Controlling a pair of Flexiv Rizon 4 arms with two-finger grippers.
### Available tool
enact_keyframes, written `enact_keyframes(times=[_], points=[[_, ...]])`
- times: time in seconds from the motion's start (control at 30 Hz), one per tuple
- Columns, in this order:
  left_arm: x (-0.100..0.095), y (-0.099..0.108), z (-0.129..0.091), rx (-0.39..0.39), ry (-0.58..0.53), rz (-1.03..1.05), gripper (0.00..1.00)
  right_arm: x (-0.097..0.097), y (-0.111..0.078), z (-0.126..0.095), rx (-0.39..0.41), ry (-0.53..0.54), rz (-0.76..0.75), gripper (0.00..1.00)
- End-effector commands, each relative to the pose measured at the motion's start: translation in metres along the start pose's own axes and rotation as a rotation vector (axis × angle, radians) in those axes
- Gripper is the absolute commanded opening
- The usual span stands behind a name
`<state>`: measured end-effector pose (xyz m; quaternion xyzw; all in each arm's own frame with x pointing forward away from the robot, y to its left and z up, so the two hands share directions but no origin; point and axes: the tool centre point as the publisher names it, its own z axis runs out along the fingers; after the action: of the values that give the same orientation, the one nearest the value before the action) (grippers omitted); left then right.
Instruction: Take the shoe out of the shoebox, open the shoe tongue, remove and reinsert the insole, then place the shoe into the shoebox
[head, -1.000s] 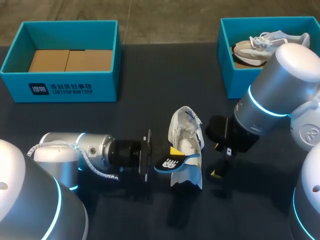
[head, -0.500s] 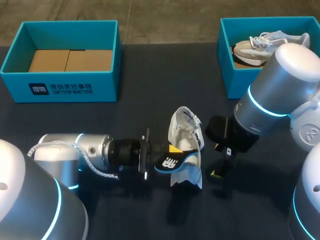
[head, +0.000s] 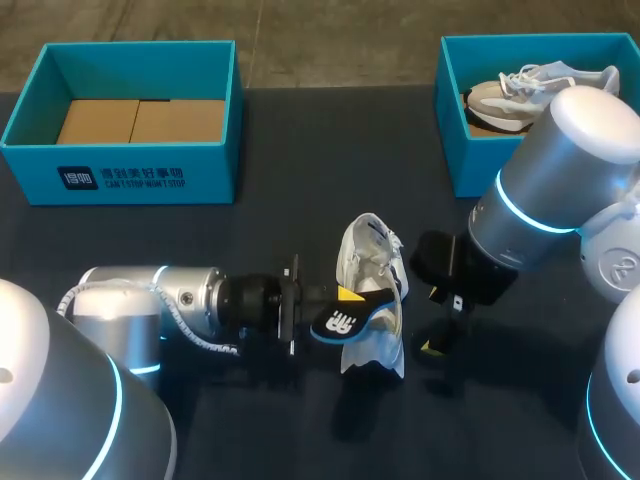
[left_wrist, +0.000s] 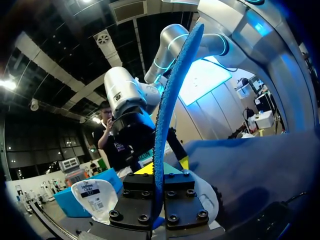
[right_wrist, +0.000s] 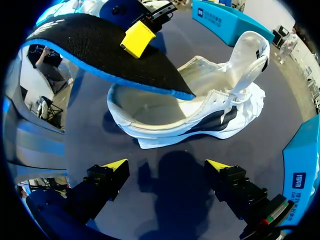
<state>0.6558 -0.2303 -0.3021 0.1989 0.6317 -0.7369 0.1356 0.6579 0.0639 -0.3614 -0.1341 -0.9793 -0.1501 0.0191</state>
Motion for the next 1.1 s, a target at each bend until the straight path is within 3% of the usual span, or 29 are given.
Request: enact_keyframes(times=[0.03, 0.33, 1.1], points=[[0.0, 0.004, 0.0, -0.005, 0.002, 0.002, 0.0, 0.001, 0.0, 0.001, 0.001, -0.002, 0.001, 1.0], [-0.003, 0.012, -0.004, -0.029, -0.006, -0.003, 0.0, 0.001, 0.0, 0.001, 0.001, -0.002, 0.001, 1.0], [0.002, -0.02, 0.013, 0.031, 0.059, 0.072, 0.0, 0.001, 0.0, 0.001, 0.001, -0.002, 0.001, 1.0]])
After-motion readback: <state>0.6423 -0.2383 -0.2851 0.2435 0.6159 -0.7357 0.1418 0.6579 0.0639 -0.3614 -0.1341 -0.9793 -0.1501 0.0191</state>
